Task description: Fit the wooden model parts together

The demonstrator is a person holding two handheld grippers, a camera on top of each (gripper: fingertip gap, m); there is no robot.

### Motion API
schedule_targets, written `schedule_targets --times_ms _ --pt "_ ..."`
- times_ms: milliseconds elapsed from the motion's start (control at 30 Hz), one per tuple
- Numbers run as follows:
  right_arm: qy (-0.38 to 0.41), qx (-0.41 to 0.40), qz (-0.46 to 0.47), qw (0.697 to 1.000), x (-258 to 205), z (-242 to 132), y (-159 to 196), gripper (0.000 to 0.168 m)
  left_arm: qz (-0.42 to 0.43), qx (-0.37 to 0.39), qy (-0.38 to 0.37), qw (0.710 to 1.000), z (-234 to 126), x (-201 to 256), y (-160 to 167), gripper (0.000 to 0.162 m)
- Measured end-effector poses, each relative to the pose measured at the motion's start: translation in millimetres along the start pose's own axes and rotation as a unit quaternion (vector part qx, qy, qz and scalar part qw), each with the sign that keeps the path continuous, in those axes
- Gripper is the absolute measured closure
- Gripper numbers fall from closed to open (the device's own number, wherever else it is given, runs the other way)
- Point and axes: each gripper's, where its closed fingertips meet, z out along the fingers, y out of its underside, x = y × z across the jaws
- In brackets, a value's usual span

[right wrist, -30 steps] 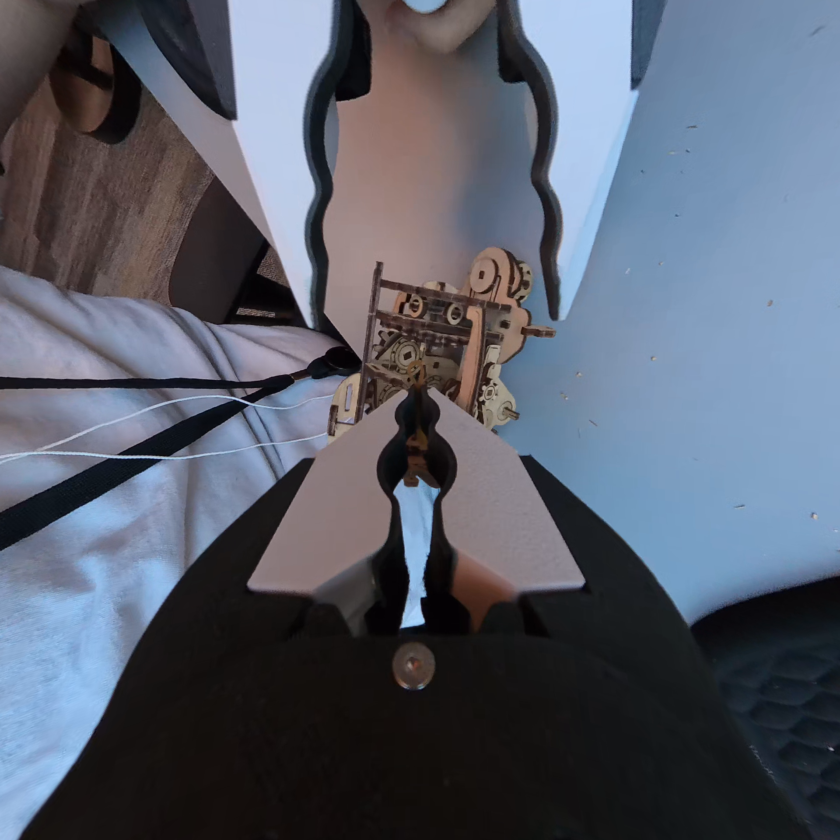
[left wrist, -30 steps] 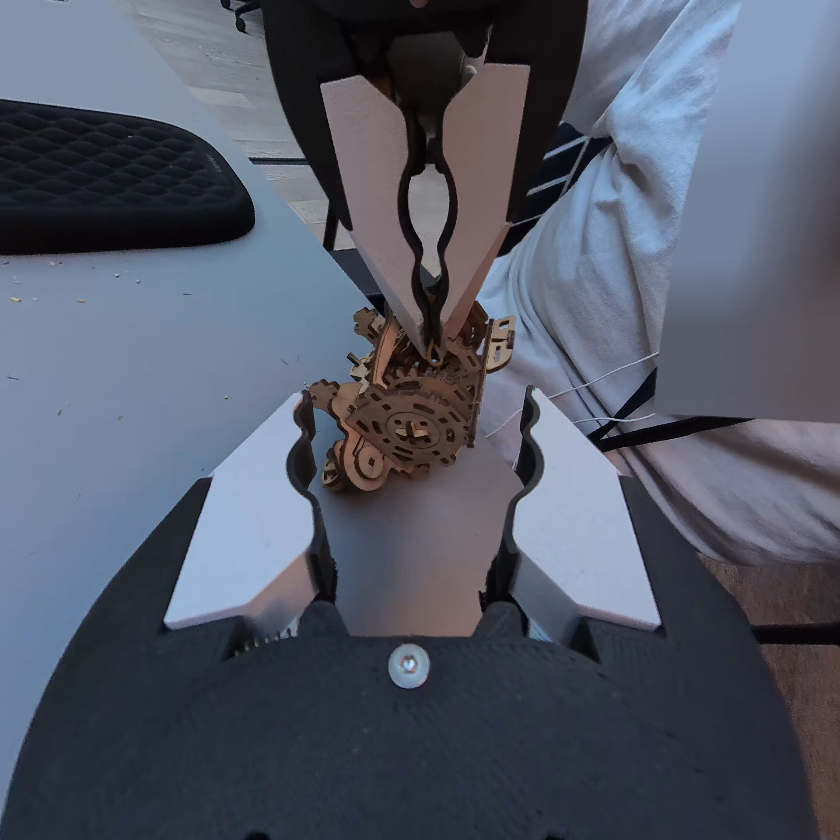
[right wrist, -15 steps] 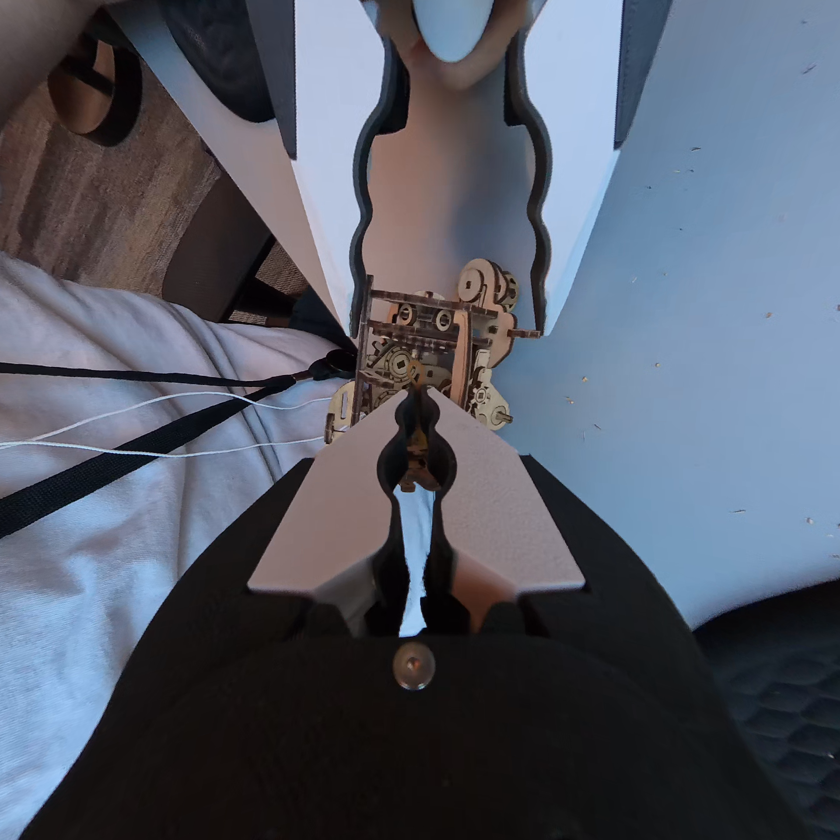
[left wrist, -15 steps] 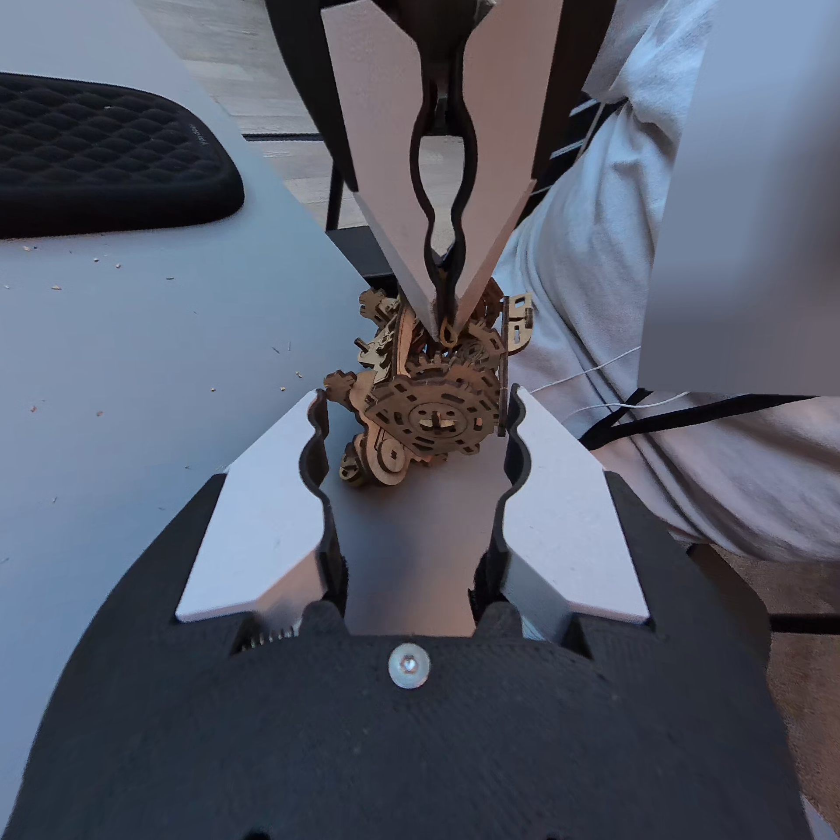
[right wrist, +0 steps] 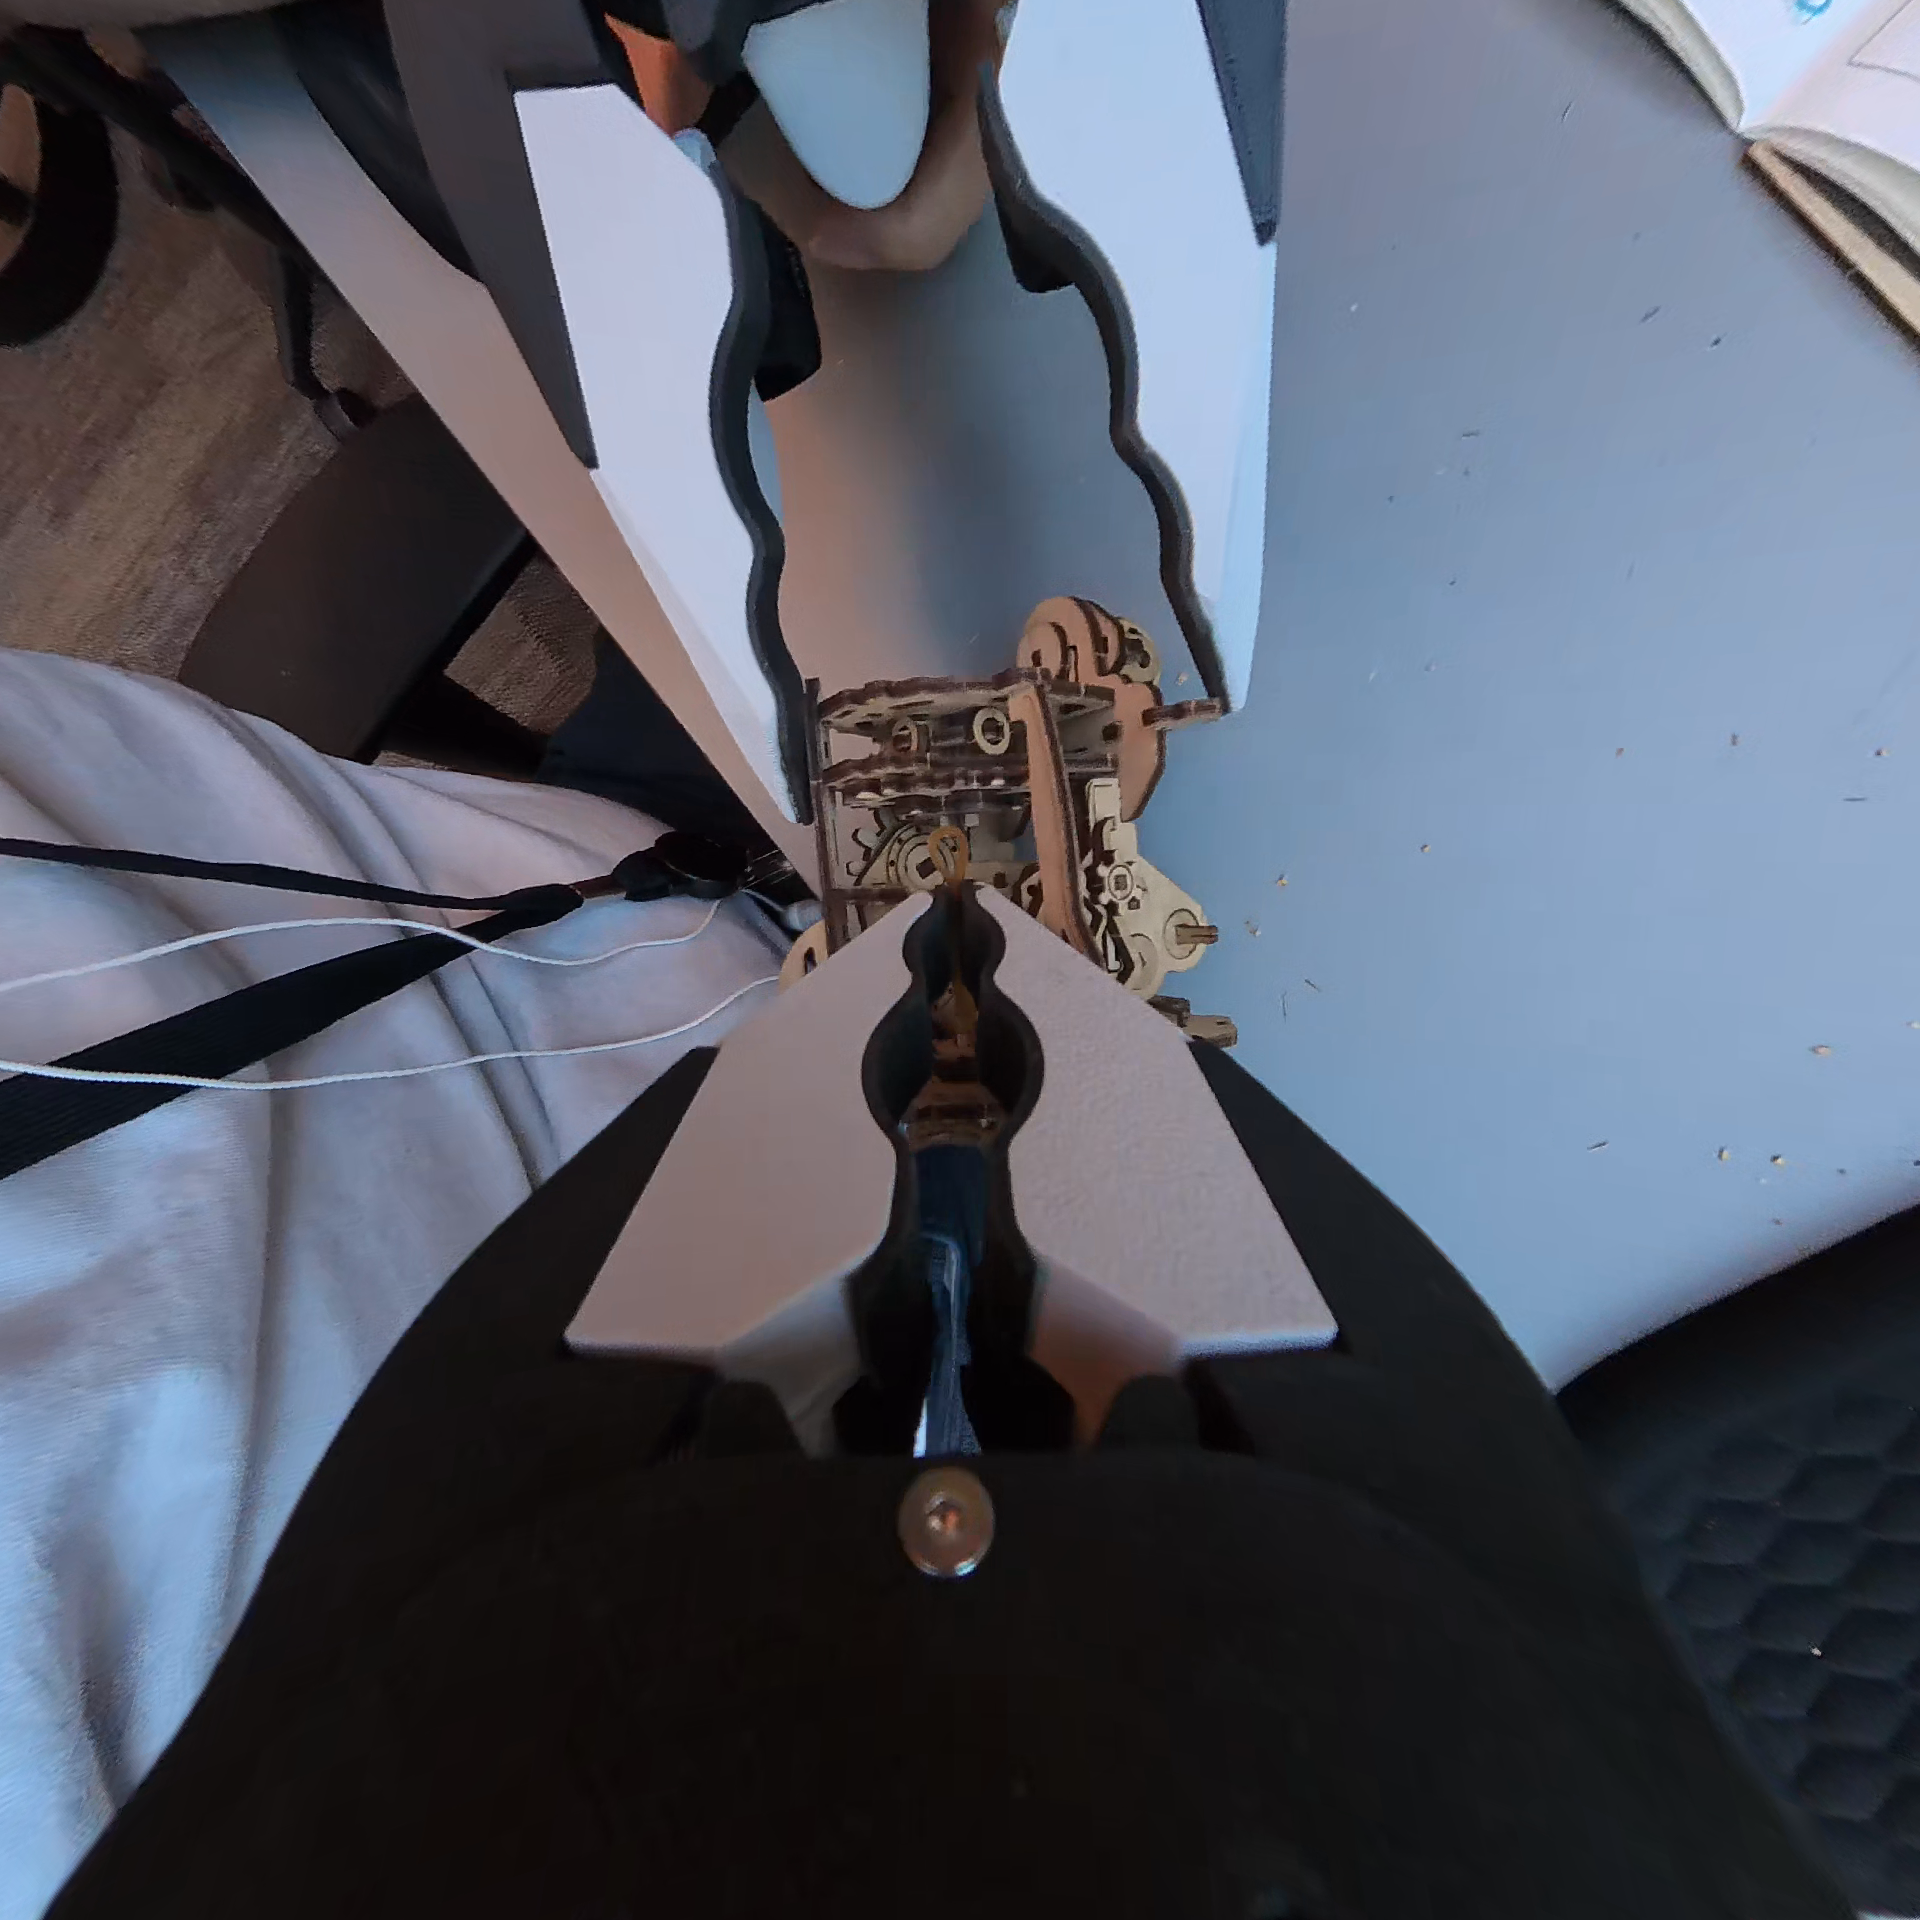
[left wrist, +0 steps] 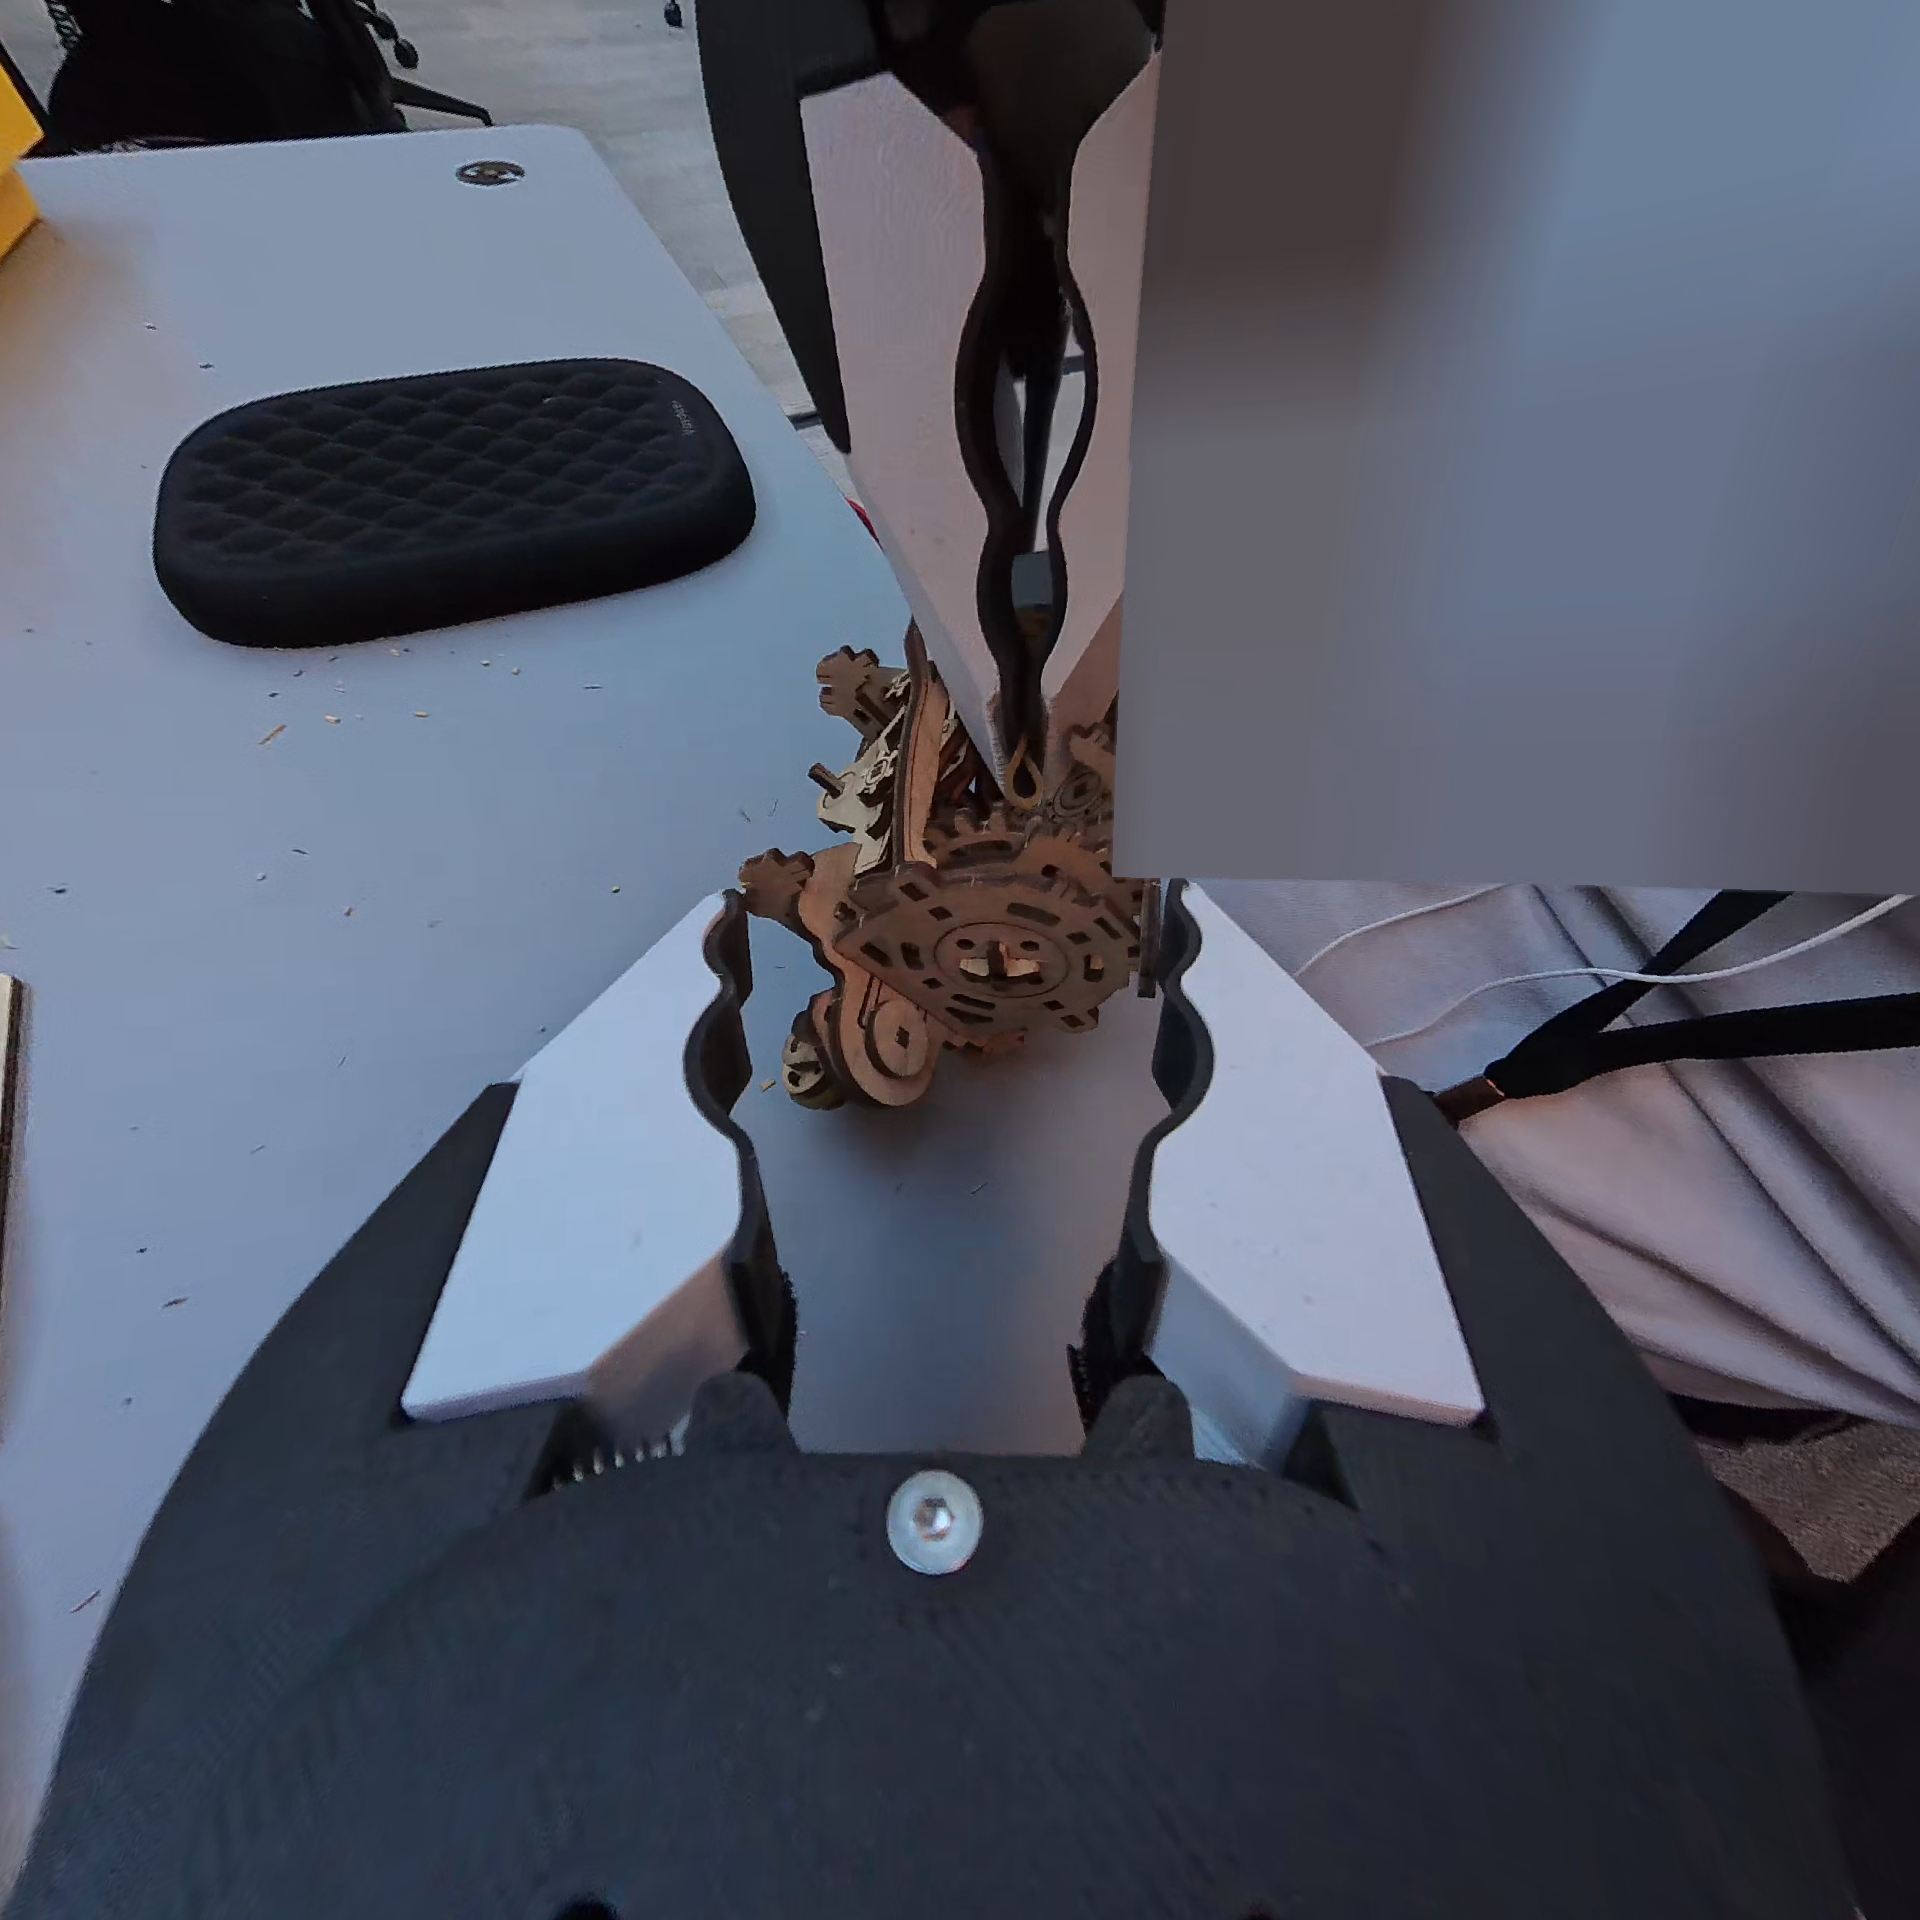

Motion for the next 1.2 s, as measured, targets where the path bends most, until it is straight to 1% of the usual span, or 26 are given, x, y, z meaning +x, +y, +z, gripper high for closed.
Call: schedule_targets --times_ms 167,267,467,667,800,1067,1200 --pt "0.029 0.028 -0.027 0.999 4 1 -3 0.168 -0.007 0.002 -0.016 1.0 -2 -3 0 0.084" --pt "0.044 0.039 -0.063 0.996 4 1 -2 0.168 -0.009 0.002 -0.019 1.0 -1 -3 0 0.084" --pt "0.046 0.029 -0.054 0.997 6 0 0 0.168 -0.017 0.004 -0.021 1.0 -1 -4 0 0.084" --pt "0.066 0.023 -0.072 0.995 10 -7 -4 0.168 -0.009 0.003 -0.026 1.0 -1 -4 0 0.084" --pt "0.067 -0.01 -0.093 0.993 10 -5 -2 0.168 -0.006 0.0 -0.031 0.999 0 -4 -1 0.084" --pt "0.041 -0.085 -0.08 0.992 9 -4 -2 0.168 -0.006 -0.002 -0.038 0.999 -1 -4 -1 0.084" --pt "0.045 -0.11 -0.113 0.986 12 -7 -7 0.168 -0.01 0.0 -0.035 0.999 -1 -5 -1 0.084"
